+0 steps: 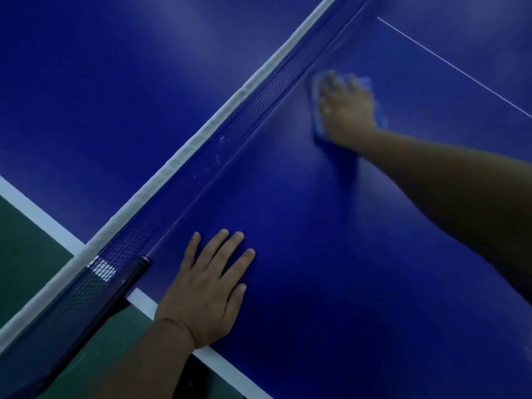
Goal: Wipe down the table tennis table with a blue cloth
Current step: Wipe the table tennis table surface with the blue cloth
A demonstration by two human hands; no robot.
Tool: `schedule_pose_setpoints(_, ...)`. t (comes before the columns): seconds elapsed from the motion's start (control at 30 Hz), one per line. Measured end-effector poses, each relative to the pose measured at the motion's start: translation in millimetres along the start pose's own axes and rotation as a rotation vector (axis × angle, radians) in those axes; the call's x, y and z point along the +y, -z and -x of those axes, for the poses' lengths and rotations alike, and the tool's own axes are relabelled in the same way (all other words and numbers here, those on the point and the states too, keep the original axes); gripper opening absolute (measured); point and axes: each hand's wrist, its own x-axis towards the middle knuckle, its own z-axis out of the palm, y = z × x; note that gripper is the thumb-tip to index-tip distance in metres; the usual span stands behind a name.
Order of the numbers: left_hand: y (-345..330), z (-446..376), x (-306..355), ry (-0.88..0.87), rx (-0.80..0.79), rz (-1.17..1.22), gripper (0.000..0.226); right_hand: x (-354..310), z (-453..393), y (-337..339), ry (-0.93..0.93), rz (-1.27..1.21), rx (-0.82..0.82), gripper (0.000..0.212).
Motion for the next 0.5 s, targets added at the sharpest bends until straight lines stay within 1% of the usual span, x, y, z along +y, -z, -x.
schedule_pose_setpoints(0.03, 0, 0, 0, -0.002, -0.002, 0.009, 0.054, 19, -3, 1, -0.258, -0.092, -0.008, 0.054)
schedule_pose_setpoints(0.07, 0, 0, -1, -0.008, -0.003, 0.016, 0.054, 23, 2, 4, -0.443, -0.179, -0.013, 0.053)
schedule_pose_setpoints(0.1, -1, 0, -2, -0.015, -0.002, 0.019, 0.054, 12, 11, 4, -0.499, -0.206, 0.000, 0.052)
schedule_pose_setpoints(0.13, -2, -1, -3, -0.020, 0.003, 0.018, 0.054, -9, 23, 1, -0.407, -0.148, 0.026, 0.053)
schedule_pose_setpoints(0.17, -3, 0, -2, -0.019, 0.006, 0.019, 0.054, -37, 38, -3, -0.215, -0.112, 0.047, 0.054)
schedule_pose_setpoints(0.2, -2, 0, -2, -0.015, 0.010, 0.022, 0.055, -65, 60, -7, 0.017, -0.086, 0.048, 0.056)
schedule_pose_setpoints(0.23, -2, -1, -1, -0.011, 0.018, 0.025, 0.055, -81, 83, -12, 0.208, -0.094, 0.039, 0.056)
schedule_pose_setpoints(0.27, -2, -2, -1, -0.006, 0.022, 0.024, 0.057, -80, 98, -14, 0.324, -0.097, 0.018, 0.055)
schedule_pose_setpoints(0.3, -2, -2, -1, -0.004, 0.027, 0.023, 0.059, -60, 104, -12, 0.360, -0.092, -0.027, 0.055)
schedule_pose_setpoints(0.33, -2, -3, -1, 0.002, 0.034, 0.027, 0.061, -28, 107, -13, 0.337, -0.006, -0.031, 0.055)
schedule_pose_setpoints(0.37, -2, -2, 0, 0.012, 0.043, 0.031, 0.061, 12, 106, -17, 0.253, 0.066, -0.043, 0.055)
schedule_pose_setpoints(0.4, -2, -2, 1, 0.018, 0.051, 0.028, 0.061, 57, 107, -20, 0.058, 0.067, -0.070, 0.055)
schedule_pose_setpoints(0.43, -4, -2, 2, 0.019, 0.053, 0.020, 0.060, 97, 111, -20, -0.206, 0.036, -0.090, 0.053)
schedule_pose_setpoints(0.47, -5, -2, 3, 0.018, 0.055, 0.016, 0.059, 129, 120, -19, -0.482, -0.037, -0.078, 0.052)
schedule_pose_setpoints(0.5, -6, -2, 3, 0.018, 0.059, 0.014, 0.058, 143, 128, -14, -0.707, -0.113, -0.063, 0.052)
